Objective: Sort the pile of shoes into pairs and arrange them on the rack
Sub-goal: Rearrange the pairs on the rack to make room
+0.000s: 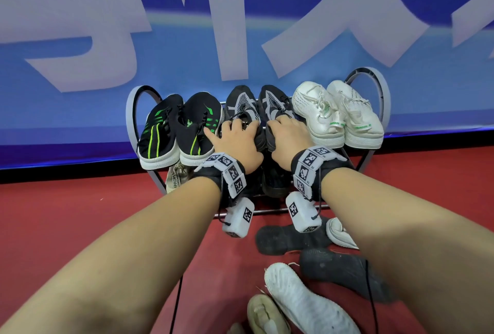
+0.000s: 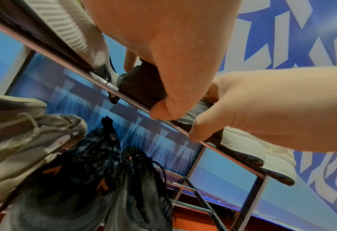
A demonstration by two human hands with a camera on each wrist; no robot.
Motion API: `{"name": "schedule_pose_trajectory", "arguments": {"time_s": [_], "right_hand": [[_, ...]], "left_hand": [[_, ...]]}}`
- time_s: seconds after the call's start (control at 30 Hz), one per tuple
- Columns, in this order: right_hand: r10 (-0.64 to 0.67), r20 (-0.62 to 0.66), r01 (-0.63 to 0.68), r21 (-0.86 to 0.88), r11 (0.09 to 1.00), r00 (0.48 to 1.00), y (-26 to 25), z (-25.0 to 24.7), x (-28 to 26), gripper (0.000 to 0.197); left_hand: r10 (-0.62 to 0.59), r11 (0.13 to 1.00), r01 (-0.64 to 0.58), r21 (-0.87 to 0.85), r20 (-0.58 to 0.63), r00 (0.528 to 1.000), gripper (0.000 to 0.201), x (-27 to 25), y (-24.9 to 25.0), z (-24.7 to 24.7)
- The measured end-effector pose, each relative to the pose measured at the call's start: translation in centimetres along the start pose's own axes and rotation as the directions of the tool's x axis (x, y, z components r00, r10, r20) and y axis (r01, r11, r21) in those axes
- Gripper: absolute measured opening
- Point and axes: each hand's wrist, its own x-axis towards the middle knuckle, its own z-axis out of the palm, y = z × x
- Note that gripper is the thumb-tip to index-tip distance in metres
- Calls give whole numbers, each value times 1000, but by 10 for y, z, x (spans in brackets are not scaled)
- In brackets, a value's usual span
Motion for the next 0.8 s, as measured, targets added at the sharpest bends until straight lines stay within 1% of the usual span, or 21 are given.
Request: {"name": "schedule_pose_trajectory", "arguments": {"time_s": [0.1, 0.23, 0.33, 0.4, 0.47, 0.5, 0.57, 0.67, 0.73, 0.8], "right_hand": [[-22, 6, 22, 6, 1000, 1000, 3, 0, 1, 62], [-33, 46, 33, 17, 999, 998, 8, -1, -4, 71], [-48, 97, 42, 60, 997, 994, 13, -8, -8, 73], [-50, 101, 37, 128, 991, 994, 16, -15, -13, 69], [-58, 44, 48, 206, 977, 997, 21, -24, -17, 61], [-57, 0, 55, 242, 969, 998, 24, -29, -19, 57], [-22, -102, 52, 296, 954, 995, 33, -41, -22, 52], [94, -223, -15, 330, 944, 970, 54, -55, -27, 51], [182, -253, -98, 310, 946, 950, 69, -60, -32, 54], [260, -246, -198, 251, 948, 934, 86, -62, -39, 57]], "left_hand": [[7, 998, -8, -58, -10, 1000, 74, 2, -5, 2], [16, 997, -16, -79, -4, 1000, 77, 2, -7, 1], [-1, 997, 6, -81, 57, 998, 80, 1, -6, -6], [-13, 998, 19, -55, 112, 994, 81, 1, -3, -13], [-31, 999, 37, -32, 168, 985, 78, 2, 2, -24], [-36, 999, 42, -30, 177, 984, 74, 3, 6, -29], [-12, 998, 21, -64, 138, 990, 66, 6, 17, -39], [84, 986, -78, -145, 42, 996, 64, 8, 40, -44], [174, 969, -170, -179, 5, 985, 64, 7, 58, -41], [266, 946, -265, -186, -18, 964, 63, 5, 75, -35]]}}
